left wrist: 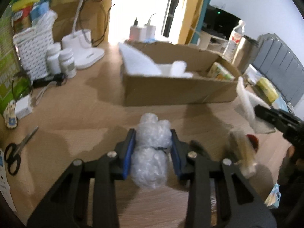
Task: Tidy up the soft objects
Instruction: 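Grasp the bubble-wrap bundle with the left gripper while the right gripper holds the wipe, then carry the bubble wrap and white wipe over the box with both grippers, then open both grippers to drop the wipe and bubble wrap into the box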
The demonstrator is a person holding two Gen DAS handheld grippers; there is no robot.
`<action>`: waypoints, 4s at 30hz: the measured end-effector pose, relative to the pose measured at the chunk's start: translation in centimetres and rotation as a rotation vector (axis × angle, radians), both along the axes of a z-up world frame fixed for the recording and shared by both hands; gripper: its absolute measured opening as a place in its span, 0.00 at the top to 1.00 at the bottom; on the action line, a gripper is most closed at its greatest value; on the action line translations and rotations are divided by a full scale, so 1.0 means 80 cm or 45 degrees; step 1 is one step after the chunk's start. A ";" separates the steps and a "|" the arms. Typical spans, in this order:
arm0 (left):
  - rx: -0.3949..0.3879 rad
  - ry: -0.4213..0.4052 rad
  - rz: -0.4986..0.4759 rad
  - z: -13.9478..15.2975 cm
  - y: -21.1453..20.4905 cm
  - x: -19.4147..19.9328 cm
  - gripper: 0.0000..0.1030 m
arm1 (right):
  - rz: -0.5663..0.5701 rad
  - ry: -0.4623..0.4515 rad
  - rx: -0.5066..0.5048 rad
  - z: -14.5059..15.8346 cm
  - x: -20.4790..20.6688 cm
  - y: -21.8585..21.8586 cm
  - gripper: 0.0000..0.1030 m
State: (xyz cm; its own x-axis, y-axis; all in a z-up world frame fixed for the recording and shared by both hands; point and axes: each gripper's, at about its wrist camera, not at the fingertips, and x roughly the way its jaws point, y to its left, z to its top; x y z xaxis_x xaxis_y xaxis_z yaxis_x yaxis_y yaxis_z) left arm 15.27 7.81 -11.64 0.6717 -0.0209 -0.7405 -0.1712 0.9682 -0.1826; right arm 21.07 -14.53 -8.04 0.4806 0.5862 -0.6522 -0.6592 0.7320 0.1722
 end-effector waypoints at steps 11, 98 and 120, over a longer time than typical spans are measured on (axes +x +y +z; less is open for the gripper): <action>0.014 -0.143 -0.124 0.055 -0.037 0.019 0.65 | -0.028 -0.079 -0.001 0.016 -0.008 -0.013 0.86; -0.155 -0.176 -0.225 0.043 -0.019 0.153 0.64 | -0.100 -0.086 -0.056 0.002 0.146 0.056 0.64; -0.115 -0.139 -0.221 0.045 -0.035 0.147 0.39 | -0.158 -0.033 -0.069 0.001 0.145 0.037 0.47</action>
State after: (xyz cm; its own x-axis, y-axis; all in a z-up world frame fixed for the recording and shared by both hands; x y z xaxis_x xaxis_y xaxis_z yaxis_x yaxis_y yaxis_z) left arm 27.05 4.98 -8.07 0.7284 -0.2062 -0.6534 0.0224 0.9603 -0.2780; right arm 32.64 -11.59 -7.98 0.5642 0.4856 -0.6677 -0.5668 0.8159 0.1144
